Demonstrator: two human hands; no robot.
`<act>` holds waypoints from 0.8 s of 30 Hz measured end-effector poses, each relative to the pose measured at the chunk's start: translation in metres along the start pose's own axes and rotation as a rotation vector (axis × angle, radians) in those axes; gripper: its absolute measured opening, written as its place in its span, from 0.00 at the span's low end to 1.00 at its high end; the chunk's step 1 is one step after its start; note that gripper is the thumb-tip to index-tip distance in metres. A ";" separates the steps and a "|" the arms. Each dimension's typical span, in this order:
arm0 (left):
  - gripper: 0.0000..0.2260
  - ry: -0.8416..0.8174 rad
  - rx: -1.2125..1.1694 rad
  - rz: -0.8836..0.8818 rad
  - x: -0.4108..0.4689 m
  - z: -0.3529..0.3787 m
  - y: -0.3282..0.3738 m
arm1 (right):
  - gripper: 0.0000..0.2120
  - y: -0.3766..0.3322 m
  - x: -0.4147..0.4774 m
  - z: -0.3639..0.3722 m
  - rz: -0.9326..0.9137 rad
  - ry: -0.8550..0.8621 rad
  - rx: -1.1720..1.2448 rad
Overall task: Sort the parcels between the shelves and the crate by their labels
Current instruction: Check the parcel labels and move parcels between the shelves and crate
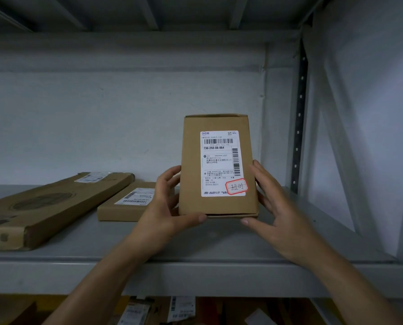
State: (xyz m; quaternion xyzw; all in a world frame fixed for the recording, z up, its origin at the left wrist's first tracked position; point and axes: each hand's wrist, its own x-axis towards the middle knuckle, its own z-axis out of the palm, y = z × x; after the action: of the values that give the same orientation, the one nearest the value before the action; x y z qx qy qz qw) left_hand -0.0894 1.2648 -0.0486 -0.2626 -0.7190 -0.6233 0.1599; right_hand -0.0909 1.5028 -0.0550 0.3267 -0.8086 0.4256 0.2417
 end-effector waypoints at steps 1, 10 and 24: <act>0.44 -0.005 -0.001 -0.010 -0.001 0.000 0.001 | 0.46 0.000 0.000 0.000 -0.008 0.004 -0.005; 0.31 0.005 -0.380 -0.137 -0.001 -0.004 0.007 | 0.29 -0.011 -0.004 -0.007 0.076 0.106 0.207; 0.25 -0.299 -0.430 -0.178 -0.027 -0.021 0.024 | 0.20 -0.076 -0.080 -0.011 0.409 0.730 0.606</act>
State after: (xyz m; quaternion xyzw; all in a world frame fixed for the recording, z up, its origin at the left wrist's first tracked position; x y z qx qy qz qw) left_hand -0.0557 1.2413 -0.0407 -0.3155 -0.6061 -0.7274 -0.0628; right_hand 0.0196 1.5055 -0.0620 0.0477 -0.5594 0.7655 0.3144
